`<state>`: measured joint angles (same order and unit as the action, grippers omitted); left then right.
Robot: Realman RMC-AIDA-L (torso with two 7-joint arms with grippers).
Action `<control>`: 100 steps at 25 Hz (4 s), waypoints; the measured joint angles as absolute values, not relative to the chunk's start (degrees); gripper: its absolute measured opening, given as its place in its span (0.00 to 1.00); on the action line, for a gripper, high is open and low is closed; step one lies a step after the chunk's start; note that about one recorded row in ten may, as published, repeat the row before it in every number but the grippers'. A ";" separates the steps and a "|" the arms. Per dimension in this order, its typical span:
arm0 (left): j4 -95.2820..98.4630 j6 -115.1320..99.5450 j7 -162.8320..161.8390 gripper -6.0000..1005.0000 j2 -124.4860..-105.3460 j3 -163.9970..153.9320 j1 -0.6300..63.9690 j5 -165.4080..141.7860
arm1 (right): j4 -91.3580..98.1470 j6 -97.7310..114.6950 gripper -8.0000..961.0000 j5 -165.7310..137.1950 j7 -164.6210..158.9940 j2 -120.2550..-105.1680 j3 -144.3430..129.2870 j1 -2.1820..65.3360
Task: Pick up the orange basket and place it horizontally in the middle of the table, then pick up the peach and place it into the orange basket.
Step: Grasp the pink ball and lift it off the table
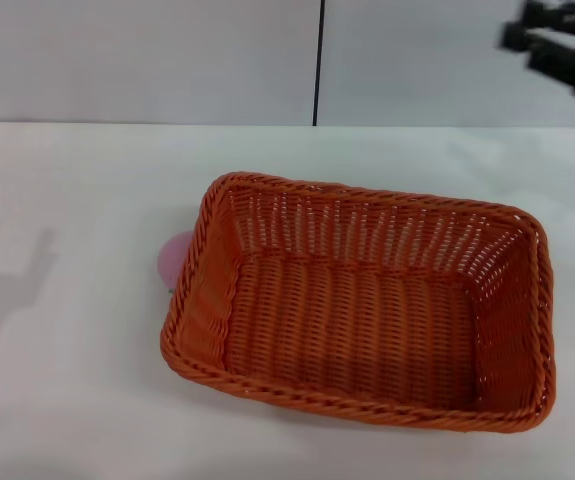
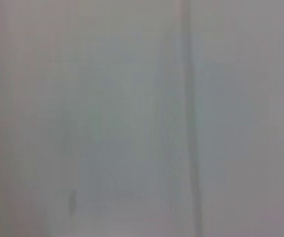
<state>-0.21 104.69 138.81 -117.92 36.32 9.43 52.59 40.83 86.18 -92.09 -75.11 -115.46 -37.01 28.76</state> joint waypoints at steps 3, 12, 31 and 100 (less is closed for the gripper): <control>6.04 102.03 137.75 0.83 -117.86 29.50 11.51 52.51 | 40.09 86.25 0.46 -87.28 -71.94 -116.57 -36.89 25.67; 13.22 93.00 134.73 0.83 -117.64 19.00 14.37 52.51 | 28.16 89.35 0.46 -74.37 -60.85 -117.65 -32.92 18.68; 19.50 84.44 128.94 0.83 -118.06 -2.31 20.45 52.56 | 23.66 91.44 0.46 -73.92 -59.27 -118.06 -28.27 16.72; 14.90 77.08 127.00 0.18 -118.16 -3.48 24.58 55.90 | 22.15 90.88 0.46 -73.92 -58.36 -118.12 -26.10 15.56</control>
